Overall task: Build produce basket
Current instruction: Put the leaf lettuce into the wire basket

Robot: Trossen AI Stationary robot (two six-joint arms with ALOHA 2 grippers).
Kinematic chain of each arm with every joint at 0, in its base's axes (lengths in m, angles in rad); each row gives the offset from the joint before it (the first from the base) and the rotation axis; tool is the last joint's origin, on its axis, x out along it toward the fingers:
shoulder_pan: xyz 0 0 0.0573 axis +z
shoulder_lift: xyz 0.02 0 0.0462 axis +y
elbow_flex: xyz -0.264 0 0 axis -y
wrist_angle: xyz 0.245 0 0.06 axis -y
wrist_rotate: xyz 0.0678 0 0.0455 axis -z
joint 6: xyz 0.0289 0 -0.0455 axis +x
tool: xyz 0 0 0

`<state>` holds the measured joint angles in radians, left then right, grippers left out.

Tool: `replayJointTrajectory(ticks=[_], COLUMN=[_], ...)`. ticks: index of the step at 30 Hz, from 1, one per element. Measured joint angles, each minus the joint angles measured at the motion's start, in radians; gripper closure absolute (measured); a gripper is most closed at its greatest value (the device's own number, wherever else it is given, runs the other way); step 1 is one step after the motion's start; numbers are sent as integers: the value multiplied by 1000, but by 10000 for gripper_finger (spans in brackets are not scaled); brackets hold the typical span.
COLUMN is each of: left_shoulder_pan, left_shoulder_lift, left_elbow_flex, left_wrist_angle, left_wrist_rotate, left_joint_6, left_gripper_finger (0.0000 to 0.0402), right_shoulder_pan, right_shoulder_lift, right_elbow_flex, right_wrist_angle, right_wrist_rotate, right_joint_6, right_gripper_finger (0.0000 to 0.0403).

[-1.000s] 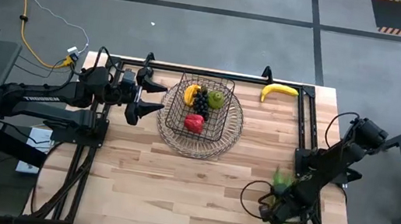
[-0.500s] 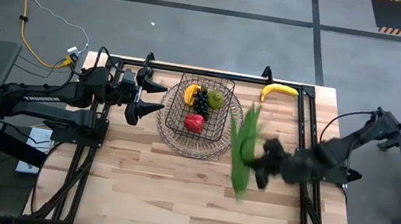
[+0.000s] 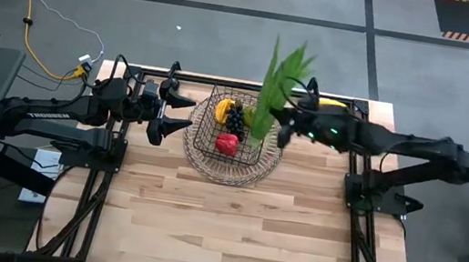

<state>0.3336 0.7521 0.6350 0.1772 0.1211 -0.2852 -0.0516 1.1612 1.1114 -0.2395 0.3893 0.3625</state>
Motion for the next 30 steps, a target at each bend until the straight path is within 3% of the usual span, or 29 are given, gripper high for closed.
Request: replayJointTrajectory(ticks=[6,13,20,30], left_shoulder_pan=[0,0,0,0], left_shoulder_lift=[0,0,0,0], left_elbow_flex=[0,0,0,0], left_wrist_angle=[0,0,0,0], left_wrist_rotate=[-2,-6,-13,-13], left_joint_6=[0,17,19,17], left_gripper_finger=[83,83,83,83], right_shoulder_pan=[-120,-142,-142,-141], right_shoulder_lift=[182,361,404,404], right_elbow_flex=[0,0,0,0], right_wrist_angle=[-2,-58,-94,-116], right_wrist_rotate=[-77,-85,-94,-113], right_joint_6=[87,265,320,394], right_gripper_finger=[402,402,400,353])
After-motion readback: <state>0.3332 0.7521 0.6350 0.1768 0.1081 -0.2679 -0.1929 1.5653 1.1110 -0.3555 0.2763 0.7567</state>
